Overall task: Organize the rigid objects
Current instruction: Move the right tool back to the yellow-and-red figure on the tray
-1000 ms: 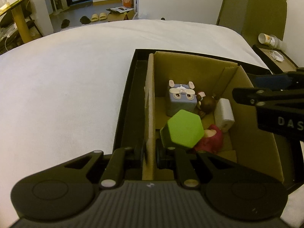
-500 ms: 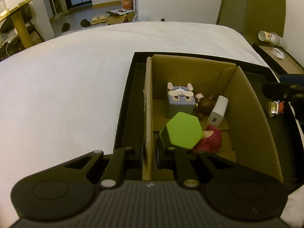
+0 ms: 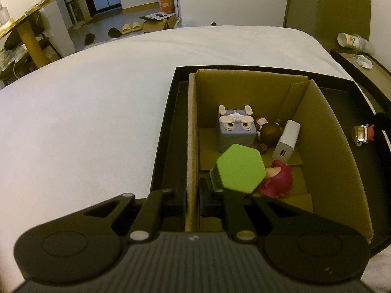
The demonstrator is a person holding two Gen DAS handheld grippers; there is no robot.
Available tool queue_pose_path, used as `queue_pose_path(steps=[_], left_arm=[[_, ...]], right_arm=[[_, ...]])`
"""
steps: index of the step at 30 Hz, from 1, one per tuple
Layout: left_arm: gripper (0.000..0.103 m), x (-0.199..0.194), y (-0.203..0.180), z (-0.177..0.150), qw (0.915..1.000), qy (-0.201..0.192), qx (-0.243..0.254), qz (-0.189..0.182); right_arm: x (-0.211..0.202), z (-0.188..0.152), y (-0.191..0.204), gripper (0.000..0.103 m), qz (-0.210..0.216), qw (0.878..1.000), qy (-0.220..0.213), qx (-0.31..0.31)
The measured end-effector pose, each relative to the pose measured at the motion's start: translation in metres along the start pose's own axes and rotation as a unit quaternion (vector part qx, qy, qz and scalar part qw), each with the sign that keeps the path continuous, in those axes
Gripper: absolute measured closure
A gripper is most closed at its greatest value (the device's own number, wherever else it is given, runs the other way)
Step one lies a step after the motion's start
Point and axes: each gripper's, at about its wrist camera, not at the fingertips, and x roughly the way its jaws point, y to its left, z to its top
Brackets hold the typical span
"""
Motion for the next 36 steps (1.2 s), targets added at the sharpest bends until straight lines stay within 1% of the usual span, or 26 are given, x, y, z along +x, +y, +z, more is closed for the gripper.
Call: queue_pose_path(steps=[7,18,21,25,27,31,33,36], left_arm=[[0.094,0.001,-0.004,0.001,0.9999,0.002,0.004,0.009],[0.094,0.001,-0.007,0.003,0.9998,0.007,0.005,0.017],[0.093,0.002,-0.007,0.004,0.9998,0.01,0.005,0.019],[0.093,0.003,-0.008,0.005,0.9997,0.013,0.006,0.022],[0.093,0.003,-0.009,0.005,0.9996,0.014,0.008,0.024],[0.092,0.003,-0.01,0.006,0.9995,0.017,0.007,0.026],[0.092,0.003,-0.01,0.006,0.9994,0.017,0.008,0.028],[0.092,0.004,-0.01,0.006,0.9994,0.018,0.008,0.029]], right_arm=[[0.006,-0.014,-0.022,0.057,-0.007,1.0,0.009,0.024],[0.013,-0.025,-0.049,0.057,-0.014,0.998,0.012,0.052],[0.015,-0.027,-0.056,0.056,-0.008,0.998,0.01,0.059],[0.019,-0.03,-0.064,0.053,-0.014,0.998,0.007,0.063],[0.022,-0.032,-0.068,0.048,-0.011,0.998,0.008,0.066],[0.028,-0.037,-0.074,0.042,0.008,0.998,0.01,0.057],[0.034,-0.04,-0.076,0.042,0.006,0.999,0.014,0.044],[0.039,-0.042,-0.078,0.041,0.011,0.999,0.009,0.029]])
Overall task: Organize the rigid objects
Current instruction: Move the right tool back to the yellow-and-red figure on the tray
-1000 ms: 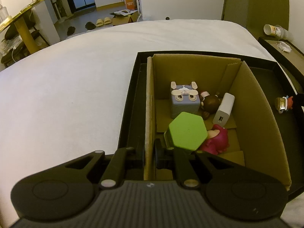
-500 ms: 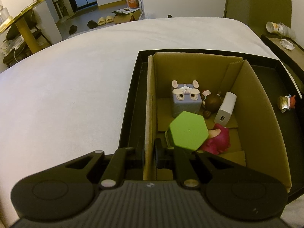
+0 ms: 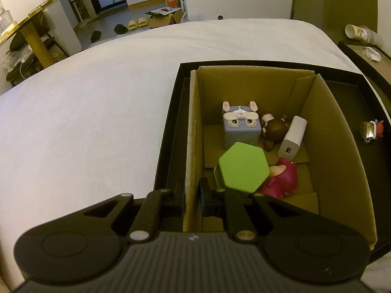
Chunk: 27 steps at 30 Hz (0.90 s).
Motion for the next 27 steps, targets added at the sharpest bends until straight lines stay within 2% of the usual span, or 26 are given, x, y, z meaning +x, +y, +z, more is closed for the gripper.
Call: queue_pose_path(steps=[9,16,21,27], left_arm=[[0.092,-0.001,0.0,-0.001,1.0,-0.003,-0.002,0.004],[0.092,-0.001,-0.001,-0.001,1.0,-0.003,-0.003,0.003],[0.092,-0.001,0.001,-0.001,1.0,-0.004,-0.005,0.0],[0.092,-0.001,0.001,-0.002,1.0,-0.005,-0.005,-0.001]], right_arm=[[0.012,-0.002,0.002,0.039,0.011,0.999,-0.014,-0.049],[0.021,0.002,0.002,0.039,-0.007,0.998,-0.016,-0.068],[0.033,0.006,0.006,0.038,-0.015,0.995,0.001,-0.102],[0.043,0.009,0.008,0.029,-0.019,0.995,0.013,-0.095]])
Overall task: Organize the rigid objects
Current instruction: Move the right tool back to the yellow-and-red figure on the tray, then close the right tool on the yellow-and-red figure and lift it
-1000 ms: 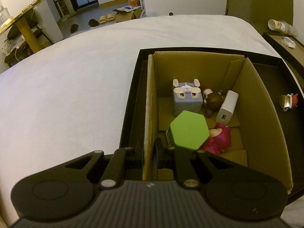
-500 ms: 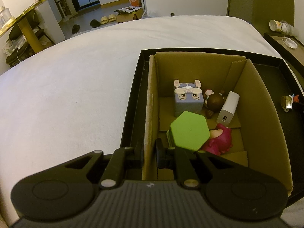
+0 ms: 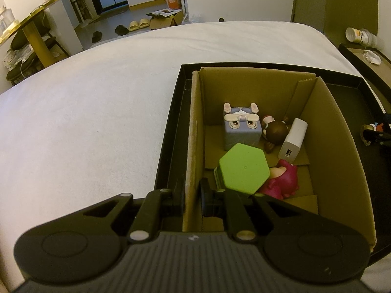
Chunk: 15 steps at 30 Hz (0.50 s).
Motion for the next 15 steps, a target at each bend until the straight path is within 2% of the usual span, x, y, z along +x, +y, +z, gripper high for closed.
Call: queue_pose_path(steps=[9,12,14,15], left_arm=[[0.092,0.0,0.001,0.0,1.0,-0.001,-0.002,-0.002],[0.092,0.0,0.0,0.0,1.0,-0.001,0.001,-0.001],[0.092,0.0,0.0,0.0,1.0,0.0,0.002,-0.001],[0.092,0.0,0.0,0.0,1.0,-0.001,0.001,-0.001]], right_arm=[[0.017,-0.002,-0.004,0.028,-0.029,0.999,0.031,0.034],[0.018,-0.004,-0.007,0.033,-0.028,0.997,0.036,0.055],[0.017,-0.005,-0.005,0.042,-0.027,0.997,0.039,0.056],[0.016,-0.005,-0.004,0.042,-0.029,0.997,0.04,0.055]])
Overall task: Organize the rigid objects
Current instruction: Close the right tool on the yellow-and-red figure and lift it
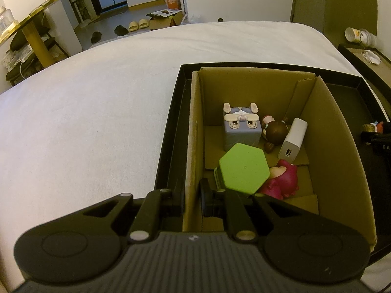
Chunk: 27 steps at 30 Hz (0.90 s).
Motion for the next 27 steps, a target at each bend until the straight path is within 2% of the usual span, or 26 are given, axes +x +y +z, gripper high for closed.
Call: queue_pose_path(steps=[13,27], left_arm=[[0.092,0.0,0.002,-0.001,1.0,-0.003,-0.003,-0.005],[0.095,-0.003,0.01,-0.007,0.9994,-0.011,-0.01,-0.03]], right_arm=[[-0.034,0.005,0.018,0.043,-0.003,0.997,-0.039,-0.062],[-0.073,0.027,0.048,0.043,0.028,0.992,-0.079,-0.098]])
